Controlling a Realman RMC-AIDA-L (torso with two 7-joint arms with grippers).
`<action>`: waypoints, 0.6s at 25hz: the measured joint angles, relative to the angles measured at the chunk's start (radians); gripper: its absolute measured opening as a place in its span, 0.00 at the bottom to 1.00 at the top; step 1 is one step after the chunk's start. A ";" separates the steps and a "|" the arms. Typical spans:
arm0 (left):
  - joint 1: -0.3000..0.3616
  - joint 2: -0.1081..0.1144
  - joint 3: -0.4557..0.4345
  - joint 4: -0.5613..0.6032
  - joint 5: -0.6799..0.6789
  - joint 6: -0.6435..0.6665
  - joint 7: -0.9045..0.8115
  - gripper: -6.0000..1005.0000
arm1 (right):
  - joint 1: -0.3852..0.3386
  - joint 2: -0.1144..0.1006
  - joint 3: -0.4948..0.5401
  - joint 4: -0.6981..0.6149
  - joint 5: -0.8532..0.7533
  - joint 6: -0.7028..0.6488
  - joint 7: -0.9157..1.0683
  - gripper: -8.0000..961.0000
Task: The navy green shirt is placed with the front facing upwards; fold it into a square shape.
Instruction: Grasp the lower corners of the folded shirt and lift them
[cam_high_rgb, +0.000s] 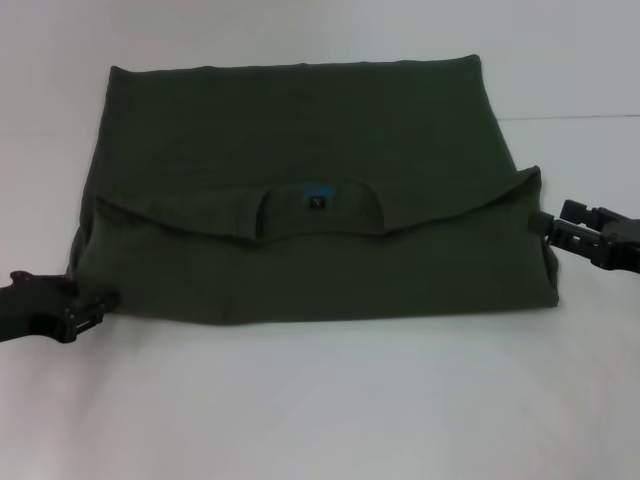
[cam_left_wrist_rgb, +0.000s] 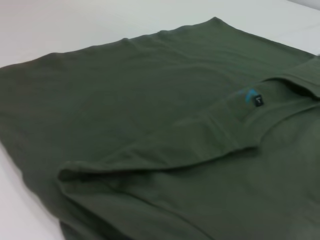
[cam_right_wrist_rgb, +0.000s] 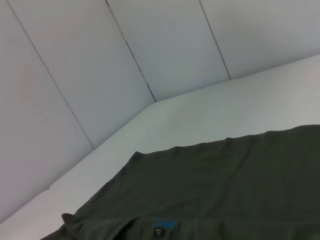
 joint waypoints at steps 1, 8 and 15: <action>0.000 0.000 0.001 0.000 0.000 0.002 0.003 0.36 | -0.002 0.000 0.000 0.000 0.000 0.000 0.000 0.86; 0.000 -0.005 0.001 -0.001 0.000 0.006 0.000 0.22 | -0.018 -0.012 0.003 -0.009 0.000 -0.010 0.024 0.86; 0.001 -0.015 0.001 0.002 0.008 -0.002 -0.005 0.09 | -0.061 -0.077 -0.007 -0.128 -0.107 -0.055 0.292 0.86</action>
